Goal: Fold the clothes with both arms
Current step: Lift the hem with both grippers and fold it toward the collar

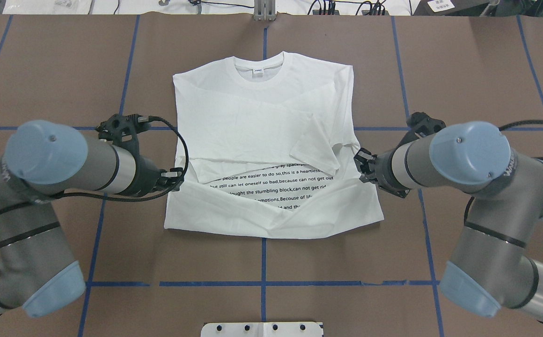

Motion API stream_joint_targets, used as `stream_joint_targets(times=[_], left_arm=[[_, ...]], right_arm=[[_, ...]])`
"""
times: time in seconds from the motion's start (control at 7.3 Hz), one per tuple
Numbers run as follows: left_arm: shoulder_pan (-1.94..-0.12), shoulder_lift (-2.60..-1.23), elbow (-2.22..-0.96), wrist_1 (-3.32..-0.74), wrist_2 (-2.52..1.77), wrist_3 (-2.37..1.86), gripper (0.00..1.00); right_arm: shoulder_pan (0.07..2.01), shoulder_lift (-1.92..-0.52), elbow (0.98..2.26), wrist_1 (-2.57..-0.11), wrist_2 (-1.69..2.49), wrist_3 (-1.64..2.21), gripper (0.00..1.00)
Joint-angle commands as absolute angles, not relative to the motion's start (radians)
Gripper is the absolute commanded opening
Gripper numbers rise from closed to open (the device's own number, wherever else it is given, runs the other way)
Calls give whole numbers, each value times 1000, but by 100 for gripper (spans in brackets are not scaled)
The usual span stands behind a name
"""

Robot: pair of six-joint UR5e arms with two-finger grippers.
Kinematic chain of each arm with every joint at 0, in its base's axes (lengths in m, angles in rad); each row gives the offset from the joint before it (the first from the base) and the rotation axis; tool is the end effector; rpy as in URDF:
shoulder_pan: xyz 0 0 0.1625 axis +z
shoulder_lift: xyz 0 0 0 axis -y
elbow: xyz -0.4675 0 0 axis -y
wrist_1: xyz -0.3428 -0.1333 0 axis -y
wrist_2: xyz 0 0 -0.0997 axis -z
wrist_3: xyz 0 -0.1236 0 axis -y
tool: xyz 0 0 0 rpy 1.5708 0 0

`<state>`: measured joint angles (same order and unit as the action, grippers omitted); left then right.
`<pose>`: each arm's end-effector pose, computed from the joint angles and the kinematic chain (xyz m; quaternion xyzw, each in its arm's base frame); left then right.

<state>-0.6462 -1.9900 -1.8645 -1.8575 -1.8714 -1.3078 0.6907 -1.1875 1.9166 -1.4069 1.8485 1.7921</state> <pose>0.4230 -0.4402 0.3453 0.0900 0.4834 -0.0948 0.8656 -0.3880 -0.4497 0.3646 -0.0220 -0.4450 0.3397 0.8283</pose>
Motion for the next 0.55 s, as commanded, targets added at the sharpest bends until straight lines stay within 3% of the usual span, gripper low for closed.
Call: stream_joint_targets(times=[0.0,0.41], left_arm=[[-757,-2045,-1787,-1862,-1873,-1255,0],[-827,-2098,-1627,-1961,-1873,-1221,0]], right_arm=[[808,-1057,1763,-1407,1898,1737,0],[877,-881,1496,-1399,1894,1647,0]])
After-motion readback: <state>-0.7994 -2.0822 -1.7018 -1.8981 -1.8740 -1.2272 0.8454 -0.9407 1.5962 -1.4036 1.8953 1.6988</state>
